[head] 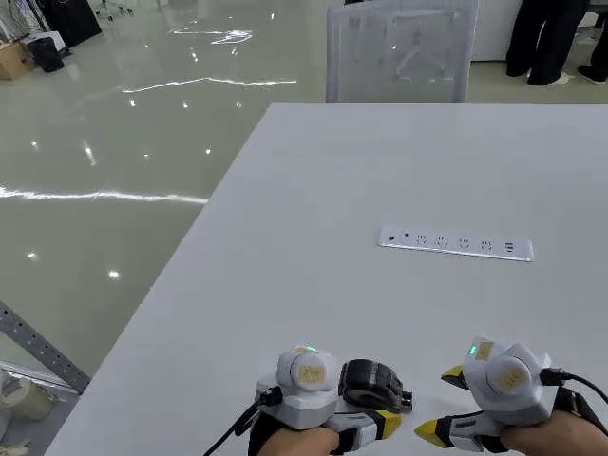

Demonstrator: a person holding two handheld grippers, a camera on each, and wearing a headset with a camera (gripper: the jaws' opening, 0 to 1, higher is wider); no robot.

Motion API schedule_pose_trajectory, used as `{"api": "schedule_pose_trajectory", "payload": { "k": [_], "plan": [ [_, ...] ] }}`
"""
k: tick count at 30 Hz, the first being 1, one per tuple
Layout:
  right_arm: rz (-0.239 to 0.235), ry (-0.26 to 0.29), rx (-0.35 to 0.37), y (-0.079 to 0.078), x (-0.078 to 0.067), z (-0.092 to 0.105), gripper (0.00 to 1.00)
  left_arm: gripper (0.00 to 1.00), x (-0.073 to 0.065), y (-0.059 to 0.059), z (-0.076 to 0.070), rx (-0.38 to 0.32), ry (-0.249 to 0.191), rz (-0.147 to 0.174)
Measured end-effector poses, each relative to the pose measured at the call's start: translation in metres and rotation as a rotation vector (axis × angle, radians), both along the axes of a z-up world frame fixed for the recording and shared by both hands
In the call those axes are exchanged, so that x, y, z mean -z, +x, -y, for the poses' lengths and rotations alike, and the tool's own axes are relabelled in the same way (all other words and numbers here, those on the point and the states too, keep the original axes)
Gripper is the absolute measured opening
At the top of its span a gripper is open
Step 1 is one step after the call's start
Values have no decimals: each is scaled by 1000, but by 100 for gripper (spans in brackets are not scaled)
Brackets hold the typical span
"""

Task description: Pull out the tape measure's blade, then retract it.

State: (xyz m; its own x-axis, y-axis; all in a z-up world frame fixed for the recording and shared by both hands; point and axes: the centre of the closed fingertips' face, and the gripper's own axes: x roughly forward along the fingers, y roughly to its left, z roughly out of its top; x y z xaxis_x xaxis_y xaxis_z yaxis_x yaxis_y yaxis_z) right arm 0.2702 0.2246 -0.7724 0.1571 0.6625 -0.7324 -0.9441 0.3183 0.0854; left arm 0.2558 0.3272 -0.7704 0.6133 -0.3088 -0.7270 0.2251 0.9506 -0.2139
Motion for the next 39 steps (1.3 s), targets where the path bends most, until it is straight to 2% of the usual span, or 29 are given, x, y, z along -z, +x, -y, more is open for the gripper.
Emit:
{"api": "schedule_pose_trajectory", "payload": {
  "k": [4,15,32,39],
  "plan": [
    [-3,15,38,-3,-9,4,57,90,-4,-4,-2,8,-2,2],
    [9,41,103,-13,-31,16,63,93,-22,-19,-5,40,3,32],
    [38,79,214,-26,-66,41,71,94,-47,-39,-16,94,20,80],
    [38,97,261,-32,-78,48,75,93,-57,-46,-19,107,24,90]
  ]
}}
